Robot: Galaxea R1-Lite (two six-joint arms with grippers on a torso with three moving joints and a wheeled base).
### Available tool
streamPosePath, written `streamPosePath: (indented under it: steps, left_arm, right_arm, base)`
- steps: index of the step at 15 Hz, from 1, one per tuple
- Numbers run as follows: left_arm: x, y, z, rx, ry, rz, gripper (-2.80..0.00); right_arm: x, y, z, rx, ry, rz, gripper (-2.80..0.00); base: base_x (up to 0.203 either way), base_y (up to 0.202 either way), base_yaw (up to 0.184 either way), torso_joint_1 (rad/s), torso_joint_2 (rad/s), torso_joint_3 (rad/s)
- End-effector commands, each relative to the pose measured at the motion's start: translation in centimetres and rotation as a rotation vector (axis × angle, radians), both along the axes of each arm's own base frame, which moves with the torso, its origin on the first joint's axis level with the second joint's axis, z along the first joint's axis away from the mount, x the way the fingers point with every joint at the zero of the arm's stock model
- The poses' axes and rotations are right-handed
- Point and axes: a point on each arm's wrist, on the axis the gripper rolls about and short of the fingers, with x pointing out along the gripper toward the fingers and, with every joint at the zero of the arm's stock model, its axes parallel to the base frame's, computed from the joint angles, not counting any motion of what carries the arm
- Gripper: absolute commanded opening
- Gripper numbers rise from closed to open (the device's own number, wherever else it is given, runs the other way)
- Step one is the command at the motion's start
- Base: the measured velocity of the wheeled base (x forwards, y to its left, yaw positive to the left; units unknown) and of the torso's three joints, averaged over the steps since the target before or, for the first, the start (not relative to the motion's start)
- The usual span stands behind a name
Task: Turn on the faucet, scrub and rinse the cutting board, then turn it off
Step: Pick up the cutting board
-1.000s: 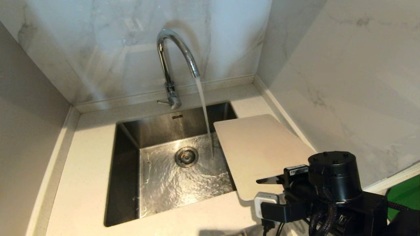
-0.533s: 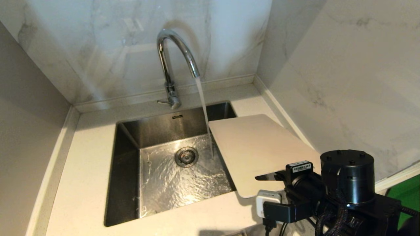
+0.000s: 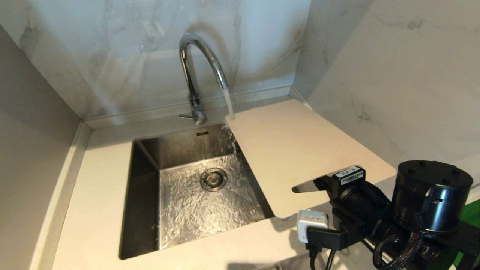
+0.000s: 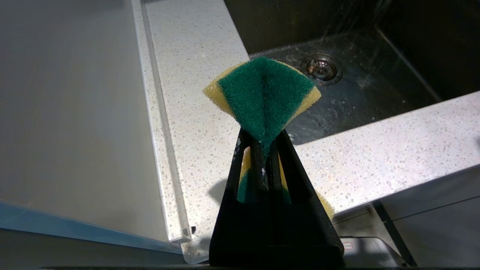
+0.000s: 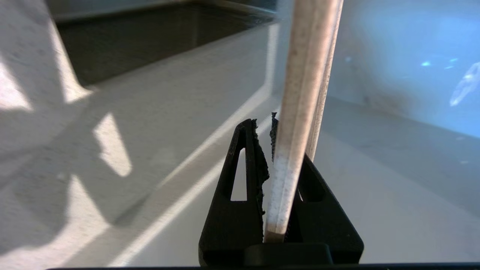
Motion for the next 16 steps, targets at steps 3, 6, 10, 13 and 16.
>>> streamPosePath:
  steps: [3, 6, 10, 13, 16]
  left_arm:
    - [0.0, 0.0, 0.0, 0.0, 0.001, 0.002, -2.8]
    - [0.0, 0.0, 0.0, -0.001, 0.001, 0.0, -2.8]
    - [0.0, 0.0, 0.0, -0.001, 0.001, 0.001, -2.8]
    - [0.0, 0.0, 0.0, 0.0, 0.001, 0.001, -2.8]
    - [0.0, 0.0, 0.0, 0.001, 0.001, 0.001, -2.8]
  right_arm:
    - [-1.3, -0.6, 0.4, -0.004, -0.031, 0.047, -2.8]
    - [-2.6, -1.2, -1.4, -0.025, 0.035, 0.097, -2.8]
    - [-3.9, -1.7, -3.2, -0.046, 0.103, 0.122, -2.8]
    - [-4.6, -2.0, -4.4, -0.067, 0.148, 0.144, -2.8]
    - [-5.0, -1.4, -4.4, -0.069, 0.151, 0.189, -2.8]
  base:
    - [0.0, 0.0, 0.0, 0.0, 0.0, 0.0]
    - [0.0, 0.0, 0.0, 0.0, 0.0, 0.0]
    - [0.0, 0.0, 0.0, 0.0, 0.0, 0.0]
    - [0.0, 0.0, 0.0, 0.0, 0.0, 0.0]
    - [0.0, 0.0, 0.0, 0.0, 0.0, 0.0]
